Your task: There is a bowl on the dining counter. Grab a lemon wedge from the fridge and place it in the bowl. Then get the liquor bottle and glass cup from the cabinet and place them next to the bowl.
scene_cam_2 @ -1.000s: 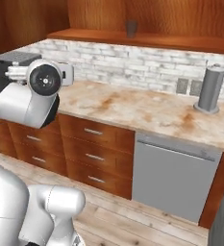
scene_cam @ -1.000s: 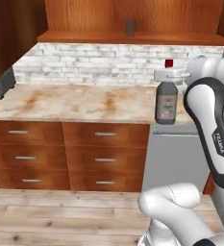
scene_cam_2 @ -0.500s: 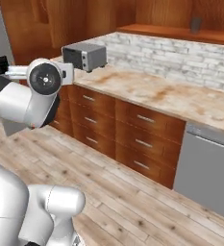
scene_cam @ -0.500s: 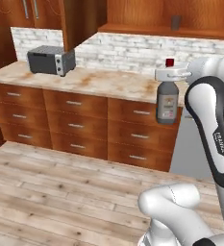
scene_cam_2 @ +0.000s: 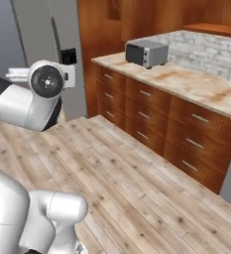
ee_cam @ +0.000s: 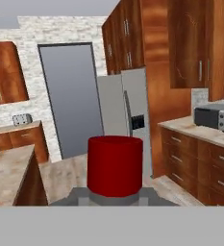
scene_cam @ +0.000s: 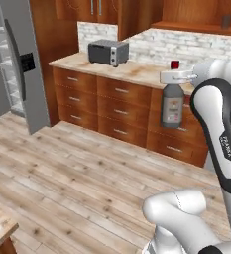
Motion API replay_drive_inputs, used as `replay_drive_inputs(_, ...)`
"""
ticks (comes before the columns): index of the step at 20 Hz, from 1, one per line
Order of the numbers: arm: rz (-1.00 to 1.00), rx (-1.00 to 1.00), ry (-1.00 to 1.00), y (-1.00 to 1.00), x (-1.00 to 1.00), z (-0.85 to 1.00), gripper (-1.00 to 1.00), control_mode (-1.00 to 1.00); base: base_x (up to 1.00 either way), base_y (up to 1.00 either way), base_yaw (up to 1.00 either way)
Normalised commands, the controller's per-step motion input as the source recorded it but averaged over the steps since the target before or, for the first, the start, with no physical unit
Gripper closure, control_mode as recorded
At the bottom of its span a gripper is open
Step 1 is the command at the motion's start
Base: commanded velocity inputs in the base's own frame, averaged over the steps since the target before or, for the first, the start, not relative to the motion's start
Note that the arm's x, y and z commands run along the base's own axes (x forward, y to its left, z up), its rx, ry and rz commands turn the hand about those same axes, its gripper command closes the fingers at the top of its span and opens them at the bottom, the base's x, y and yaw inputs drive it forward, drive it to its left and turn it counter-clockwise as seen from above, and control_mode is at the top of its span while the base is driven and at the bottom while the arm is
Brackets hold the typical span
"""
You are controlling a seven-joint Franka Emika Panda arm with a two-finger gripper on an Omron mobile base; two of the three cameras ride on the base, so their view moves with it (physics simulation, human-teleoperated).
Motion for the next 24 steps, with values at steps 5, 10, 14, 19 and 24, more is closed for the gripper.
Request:
replay_drive_inputs(5, 0.00, 0.00, 0.00, 0.00, 0.00, 0.00, 1.00, 1.00, -1.00, 0.21, 0.38)
replay_drive_inputs(10, 0.00, 0.00, 0.00, 0.00, 0.00, 0.00, 1.00, 1.00, -0.92, 0.80, 0.30)
replay_drive_inputs(14, 0.00, 0.00, 0.00, 0.00, 0.00, 0.00, 1.00, 1.00, -0.84, 1.00, 0.27)
replay_drive_inputs(19, 0.00, 0.00, 0.00, 0.00, 0.00, 0.00, 1.00, 1.00, -0.82, 1.00, 0.25)
replay_drive_inputs(24, 0.00, 0.00, 0.00, 0.00, 0.00, 0.00, 1.00, 1.00, -0.74, 1.00, 0.22)
